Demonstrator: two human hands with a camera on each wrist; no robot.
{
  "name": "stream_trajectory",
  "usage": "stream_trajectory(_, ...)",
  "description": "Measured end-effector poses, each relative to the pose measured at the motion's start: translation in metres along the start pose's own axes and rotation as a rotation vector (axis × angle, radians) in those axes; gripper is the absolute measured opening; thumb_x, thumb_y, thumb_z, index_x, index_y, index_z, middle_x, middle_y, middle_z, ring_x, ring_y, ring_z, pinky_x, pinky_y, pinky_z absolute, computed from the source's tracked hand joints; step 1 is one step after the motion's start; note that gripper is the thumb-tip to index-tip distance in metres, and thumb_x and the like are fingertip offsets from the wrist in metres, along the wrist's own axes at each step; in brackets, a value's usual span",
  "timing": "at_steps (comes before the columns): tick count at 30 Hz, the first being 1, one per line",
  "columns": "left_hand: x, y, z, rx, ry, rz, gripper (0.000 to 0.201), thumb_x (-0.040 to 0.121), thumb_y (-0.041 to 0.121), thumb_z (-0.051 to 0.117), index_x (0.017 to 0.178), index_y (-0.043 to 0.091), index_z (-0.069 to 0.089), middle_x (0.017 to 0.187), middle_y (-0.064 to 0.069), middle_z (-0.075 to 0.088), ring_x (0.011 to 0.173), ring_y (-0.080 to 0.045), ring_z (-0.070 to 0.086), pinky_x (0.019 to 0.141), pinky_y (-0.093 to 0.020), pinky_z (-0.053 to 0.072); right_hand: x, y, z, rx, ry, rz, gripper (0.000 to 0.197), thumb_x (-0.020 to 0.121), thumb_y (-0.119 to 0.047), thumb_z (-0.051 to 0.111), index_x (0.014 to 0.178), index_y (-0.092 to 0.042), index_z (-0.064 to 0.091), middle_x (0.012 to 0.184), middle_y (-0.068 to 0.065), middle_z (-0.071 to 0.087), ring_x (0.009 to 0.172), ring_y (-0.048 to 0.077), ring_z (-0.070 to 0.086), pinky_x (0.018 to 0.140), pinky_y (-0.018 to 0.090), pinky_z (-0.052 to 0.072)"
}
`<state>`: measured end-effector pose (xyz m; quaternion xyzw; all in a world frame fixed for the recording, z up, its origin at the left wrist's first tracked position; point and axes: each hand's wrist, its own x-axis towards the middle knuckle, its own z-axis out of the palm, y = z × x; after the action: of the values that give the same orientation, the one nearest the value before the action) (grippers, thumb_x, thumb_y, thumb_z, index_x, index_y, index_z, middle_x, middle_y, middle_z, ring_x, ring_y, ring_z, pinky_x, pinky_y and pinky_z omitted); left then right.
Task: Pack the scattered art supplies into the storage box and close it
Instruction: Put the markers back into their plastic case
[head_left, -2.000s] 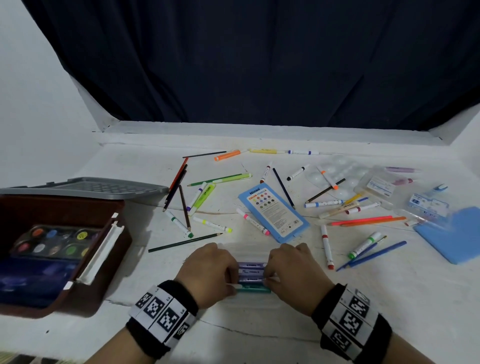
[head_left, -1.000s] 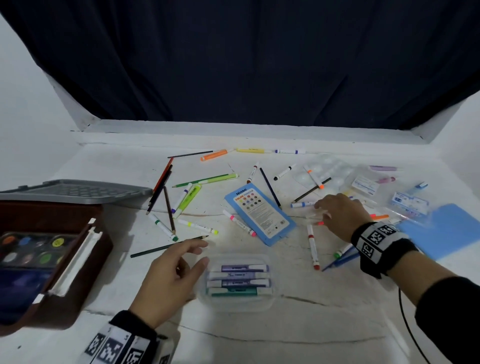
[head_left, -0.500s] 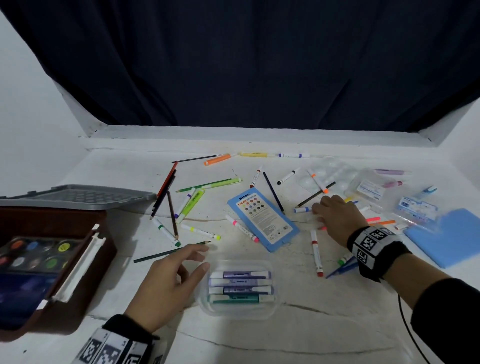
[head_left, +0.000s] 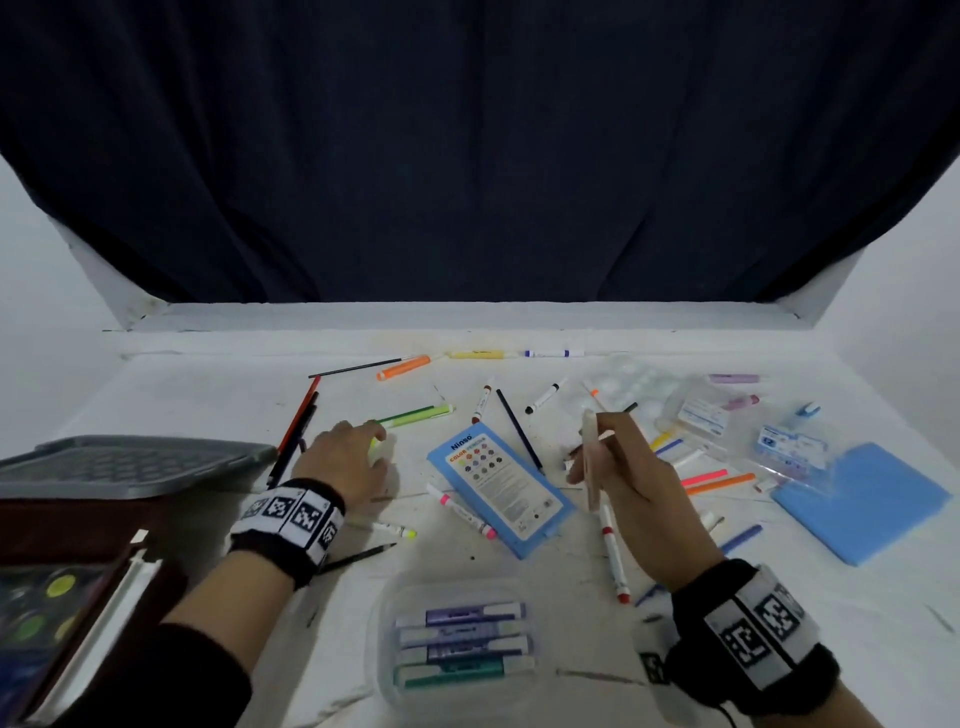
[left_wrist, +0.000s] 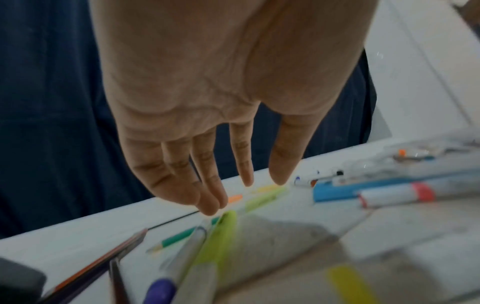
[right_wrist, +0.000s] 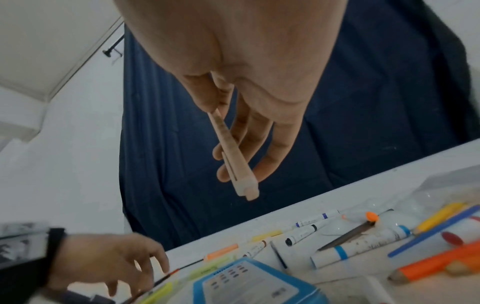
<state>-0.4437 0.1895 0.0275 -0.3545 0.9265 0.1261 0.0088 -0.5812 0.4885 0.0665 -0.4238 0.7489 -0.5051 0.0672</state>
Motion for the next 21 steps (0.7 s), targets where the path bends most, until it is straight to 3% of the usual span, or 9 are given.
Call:
stream_trajectory(2,0.020,-0.004,0.005,0.080,-0.085,-0.033,0.039,0.093,0.033,0.055,0.131,0.027,0.047,0.125,-0.011,0.050,0.115,-0.032,0.055,0.097,-0.041,0.047,-0.010,-0.007,0.002,0.072,0.010,0.003,0.018,0.102,-0.033,0.035,0.115,-0.028,0.048,0.080,-0.002,0.064,0.072,0.034,0.058,0.067,0.053,0.048)
stream_trajectory(4,0.033,-0.007,0.008,0.103,-0.132,-0.044,0.038,0.091,0.029,0.056,0.129,0.027,0.047,0.126,-0.012,0.047,0.113,-0.032,0.056,0.095,-0.039,0.047,-0.020,-0.013,0.005,0.100,0.005,0.016,0.024,0.101,-0.037,0.032,0.120,-0.031,0.046,0.078,0.002,0.061,0.070,0.034,0.055,0.067,0.051,0.046)
stream_trajectory(8,0.044,-0.007,0.011,0.100,-0.119,-0.014,0.033,0.089,0.014,0.055,0.118,0.028,0.049,0.115,-0.008,0.059,0.101,-0.026,0.059,0.080,-0.032,0.046,-0.037,-0.013,0.014,0.079,-0.011,0.080,0.031,0.099,-0.043,0.032,0.126,-0.040,0.047,0.071,0.007,0.051,0.064,0.013,0.048,0.063,0.035,0.044)
stream_trajectory(10,0.043,-0.005,0.010,0.080,-0.108,-0.012,0.033,0.086,0.007,0.053,0.112,0.027,0.049,0.105,-0.006,0.063,0.092,-0.025,0.061,0.071,-0.030,0.044,-0.041,-0.010,0.018,0.062,-0.025,0.086,0.028,0.101,-0.040,0.035,0.125,-0.045,0.049,0.067,-0.003,0.047,0.063,0.004,0.040,0.060,0.028,0.037)
stream_trajectory(13,0.035,-0.004,0.003,-0.012,-0.091,-0.035,0.035,0.084,0.006,0.053,0.112,0.026,0.047,0.095,-0.008,0.063,0.082,-0.026,0.062,0.065,-0.030,0.045,-0.041,-0.008,0.020,-0.031,-0.095,0.066,0.035,0.103,-0.024,0.043,0.125,-0.050,0.052,0.081,-0.023,0.056,0.075,0.000,0.050,0.065,0.017,0.041)
stream_trajectory(16,0.022,-0.005,-0.011,-0.129,-0.035,-0.034,0.042,0.085,0.008,0.057,0.120,0.026,0.043,0.089,-0.009,0.064,0.076,-0.026,0.063,0.065,-0.033,0.052,-0.039,-0.011,0.019,-0.140,-0.156,0.044,0.040,0.098,-0.014,0.052,0.126,-0.043,0.058,0.095,-0.015,0.058,0.086,0.006,0.056,0.072,0.027,0.050)
stream_trajectory(19,-0.001,-0.002,-0.030,-0.318,0.082,-0.005,0.041,0.088,0.015,0.064,0.126,0.025,0.050,0.094,-0.002,0.065,0.080,-0.020,0.063,0.069,-0.028,0.048,-0.033,-0.018,0.019,-0.141,-0.164,0.014,0.031,0.092,-0.015,0.063,0.114,-0.035,0.067,0.098,-0.017,0.061,0.085,0.006,0.063,0.072,0.021,0.052)
stream_trajectory(21,-0.021,0.002,-0.041,-0.449,0.169,0.028,0.034,0.088,0.014,0.067,0.120,0.025,0.060,0.093,0.001,0.065,0.083,-0.018,0.063,0.073,-0.026,0.043,-0.030,-0.024,0.021,-0.087,-0.122,-0.046,0.019,0.086,-0.018,0.071,0.099,-0.031,0.073,0.093,-0.017,0.065,0.081,0.007,0.066,0.068,0.020,0.053)
